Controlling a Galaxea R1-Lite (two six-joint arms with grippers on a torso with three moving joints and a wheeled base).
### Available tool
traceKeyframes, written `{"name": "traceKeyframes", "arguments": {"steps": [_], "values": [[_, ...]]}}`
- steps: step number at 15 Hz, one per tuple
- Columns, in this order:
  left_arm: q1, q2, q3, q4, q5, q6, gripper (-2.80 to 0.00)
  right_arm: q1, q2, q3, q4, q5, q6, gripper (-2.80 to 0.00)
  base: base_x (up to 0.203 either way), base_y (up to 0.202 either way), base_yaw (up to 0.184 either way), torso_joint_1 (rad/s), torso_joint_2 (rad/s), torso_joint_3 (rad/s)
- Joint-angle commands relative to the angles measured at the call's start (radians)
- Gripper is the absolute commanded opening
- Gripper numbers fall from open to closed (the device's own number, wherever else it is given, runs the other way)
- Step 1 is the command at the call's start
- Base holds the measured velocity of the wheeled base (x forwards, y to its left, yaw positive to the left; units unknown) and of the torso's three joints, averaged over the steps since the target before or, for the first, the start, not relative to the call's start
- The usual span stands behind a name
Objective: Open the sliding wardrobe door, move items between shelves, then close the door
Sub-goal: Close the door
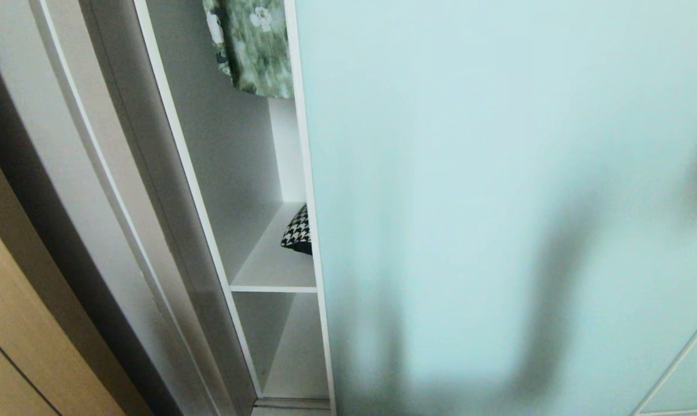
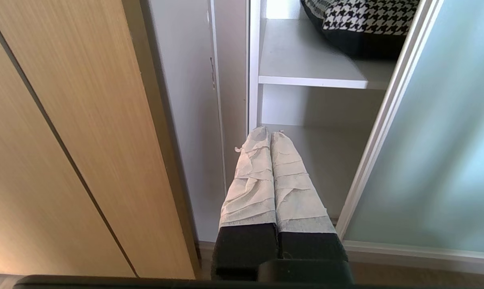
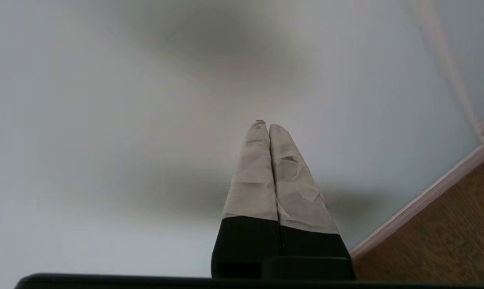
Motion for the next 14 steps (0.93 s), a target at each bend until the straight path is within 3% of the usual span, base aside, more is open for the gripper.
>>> {"name": "traceKeyframes", "arguments": {"steps": [1, 4, 7, 12, 14], "values": [[0.000, 0.001, 0.000, 0.000, 0.000, 0.000, -2.80, -0.214, 0.119, 0.025, -0.053, 0.142, 0.003, -2.80, 0.000, 0.000, 0.000, 0.000, 0.00, 0.000], [0.000, 0.001, 0.000, 0.000, 0.000, 0.000, -2.80, -0.376, 0.290, -0.049, -0.126, 0.295, 0.001, -2.80, 0.000, 0.000, 0.000, 0.000, 0.00, 0.000], [0.001, 0.001, 0.000, 0.000, 0.000, 0.000, -2.80, -0.416, 0.494, -0.197, -0.161, 0.336, 0.001, -2.80, 0.000, 0.000, 0.000, 0.000, 0.00, 0.000], [0.001, 0.001, 0.000, 0.000, 0.000, 0.000, -2.80, -0.345, 0.809, -0.594, -0.131, 0.373, 0.011, -2.80, 0.000, 0.000, 0.000, 0.000, 0.00, 0.000], [0.001, 0.001, 0.000, 0.000, 0.000, 0.000, -2.80, -0.284, 0.866, -0.671, -0.093, 0.428, 0.013, -2.80, 0.000, 0.000, 0.000, 0.000, 0.00, 0.000]]}}
